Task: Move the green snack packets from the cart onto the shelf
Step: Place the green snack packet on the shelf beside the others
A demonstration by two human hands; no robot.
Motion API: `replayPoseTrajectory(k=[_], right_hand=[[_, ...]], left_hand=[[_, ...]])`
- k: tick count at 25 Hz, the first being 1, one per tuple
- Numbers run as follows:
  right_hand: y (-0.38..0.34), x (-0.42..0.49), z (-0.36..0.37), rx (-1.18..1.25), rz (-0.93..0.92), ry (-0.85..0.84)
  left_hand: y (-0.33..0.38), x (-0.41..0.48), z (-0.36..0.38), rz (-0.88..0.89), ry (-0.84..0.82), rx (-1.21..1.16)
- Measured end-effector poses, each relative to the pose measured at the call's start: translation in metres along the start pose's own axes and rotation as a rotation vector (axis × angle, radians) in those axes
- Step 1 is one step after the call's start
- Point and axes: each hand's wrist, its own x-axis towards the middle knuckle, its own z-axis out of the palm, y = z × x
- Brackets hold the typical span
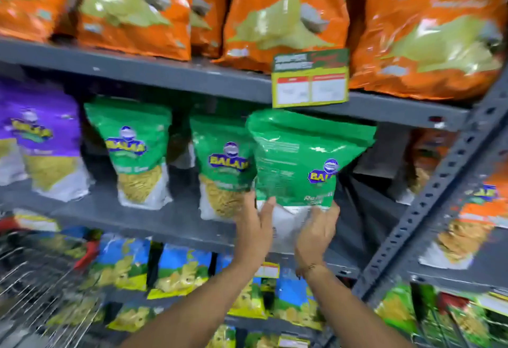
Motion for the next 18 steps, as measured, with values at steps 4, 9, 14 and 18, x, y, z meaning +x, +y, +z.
replayPoseTrajectory(k=[4,9,14,18], right_hand=[[0.031,0.06,-0.031,-0.054,0.2,-0.014],[0.041,0.059,-0.044,-0.188,0.225,-0.02],[0.043,0.042,-0.06,-0.186,0.111,0.147],[0.047,0.098,-0.052,-0.203,0.361,0.021]], left_hand=[[-0.019,0.043,0.076,-0.31,-0.206,0.149],[-0.036,0.046,0.12,-0.676,-0.067,0.01],[-0.043,0.065,0.095,-0.599,0.268,-0.327],[-0.017,-0.01,0.091,-0.369,0.142,-0.303]])
